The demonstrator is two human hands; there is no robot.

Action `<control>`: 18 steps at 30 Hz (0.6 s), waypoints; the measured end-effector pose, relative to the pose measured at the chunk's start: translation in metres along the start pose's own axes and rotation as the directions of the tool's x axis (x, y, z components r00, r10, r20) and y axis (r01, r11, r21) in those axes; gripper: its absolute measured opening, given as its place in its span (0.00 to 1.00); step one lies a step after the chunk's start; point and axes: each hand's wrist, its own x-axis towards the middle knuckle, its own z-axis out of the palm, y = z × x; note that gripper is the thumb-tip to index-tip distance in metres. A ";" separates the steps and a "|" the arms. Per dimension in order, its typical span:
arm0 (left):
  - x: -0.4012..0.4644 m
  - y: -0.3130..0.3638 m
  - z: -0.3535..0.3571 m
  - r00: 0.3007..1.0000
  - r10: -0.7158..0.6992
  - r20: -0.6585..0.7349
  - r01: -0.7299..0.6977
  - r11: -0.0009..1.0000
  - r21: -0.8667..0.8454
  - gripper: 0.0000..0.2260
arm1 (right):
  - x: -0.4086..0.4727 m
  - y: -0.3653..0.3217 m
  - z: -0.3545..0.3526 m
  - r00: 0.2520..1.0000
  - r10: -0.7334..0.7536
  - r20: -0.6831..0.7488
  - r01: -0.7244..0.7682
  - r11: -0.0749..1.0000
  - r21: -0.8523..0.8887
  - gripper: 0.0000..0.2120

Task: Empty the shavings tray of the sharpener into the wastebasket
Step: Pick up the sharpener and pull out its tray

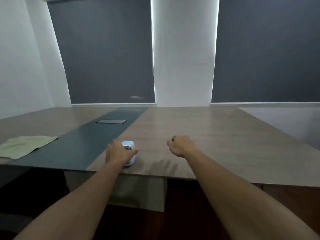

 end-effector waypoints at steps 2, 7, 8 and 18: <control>0.000 -0.008 0.005 0.999 -0.040 -0.023 0.039 0.999 -0.030 0.42 | 0.002 -0.003 0.008 1.000 -0.015 -0.006 0.015 0.999 0.030 0.26; 0.010 -0.021 0.022 0.997 -0.064 -0.047 0.058 0.991 -0.117 0.34 | 0.015 -0.011 0.030 0.998 -0.054 -0.022 0.056 0.992 0.113 0.24; 0.011 -0.020 0.024 0.996 -0.060 -0.069 0.051 0.991 -0.127 0.33 | 0.018 -0.012 0.032 0.999 -0.049 -0.021 0.051 0.990 0.128 0.24; 0.018 0.002 0.038 0.973 -0.231 0.026 0.217 0.860 -0.461 0.25 | 0.026 -0.004 0.043 0.999 0.052 0.007 -0.049 0.862 0.504 0.20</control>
